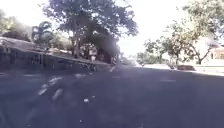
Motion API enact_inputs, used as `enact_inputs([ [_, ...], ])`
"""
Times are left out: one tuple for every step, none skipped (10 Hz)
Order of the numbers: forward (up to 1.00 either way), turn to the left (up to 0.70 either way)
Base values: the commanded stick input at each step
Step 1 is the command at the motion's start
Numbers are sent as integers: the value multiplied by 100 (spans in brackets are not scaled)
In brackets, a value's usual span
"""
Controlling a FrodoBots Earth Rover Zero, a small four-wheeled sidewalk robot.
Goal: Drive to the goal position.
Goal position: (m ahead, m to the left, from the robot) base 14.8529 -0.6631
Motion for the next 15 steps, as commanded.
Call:
enact_inputs([
  [100, 0],
  [100, 0],
  [100, 0],
  [100, 0],
  [100, 0],
  [100, 0],
  [100, 0],
  [100, 0],
  [100, 23],
  [100, 13],
  [100, 3],
  [100, 0],
  [100, 0],
  [100, 0],
  [100, 0],
])
